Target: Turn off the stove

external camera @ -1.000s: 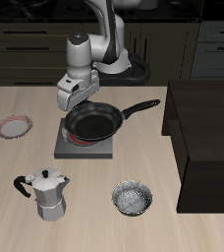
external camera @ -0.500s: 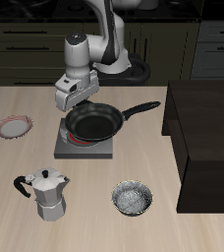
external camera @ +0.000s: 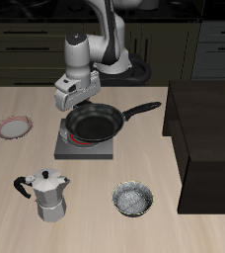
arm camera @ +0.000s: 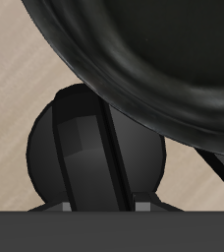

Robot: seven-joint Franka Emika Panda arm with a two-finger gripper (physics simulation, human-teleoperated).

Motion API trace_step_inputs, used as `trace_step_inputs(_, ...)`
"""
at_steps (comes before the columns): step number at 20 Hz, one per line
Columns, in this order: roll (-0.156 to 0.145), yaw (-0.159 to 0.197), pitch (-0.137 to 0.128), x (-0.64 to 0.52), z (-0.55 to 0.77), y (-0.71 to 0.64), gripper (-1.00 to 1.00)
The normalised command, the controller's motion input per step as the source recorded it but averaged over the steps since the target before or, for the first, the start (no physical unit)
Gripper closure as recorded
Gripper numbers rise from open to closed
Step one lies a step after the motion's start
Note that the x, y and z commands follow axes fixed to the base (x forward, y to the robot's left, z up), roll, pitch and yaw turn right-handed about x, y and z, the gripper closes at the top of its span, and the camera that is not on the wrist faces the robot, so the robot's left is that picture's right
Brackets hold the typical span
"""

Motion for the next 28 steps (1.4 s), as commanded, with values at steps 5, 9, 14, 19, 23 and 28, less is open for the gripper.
trace_step_inputs(5,0.005,-0.1,-0.006,0.08,0.04,0.04,1.0)
trace_step_inputs(9,-0.007,-0.076,-0.012,0.09,0.03,0.01,1.0)
trace_step_inputs(14,-0.013,-0.073,-0.001,0.07,0.02,-0.03,1.0)
trace_step_inputs(19,-0.003,-0.075,-0.016,0.04,0.12,0.05,1.0)
trace_step_inputs(23,0.014,-0.067,0.0,0.04,0.09,0.07,1.0)
trace_step_inputs(28,0.003,-0.043,0.01,0.03,0.0,0.04,1.0)
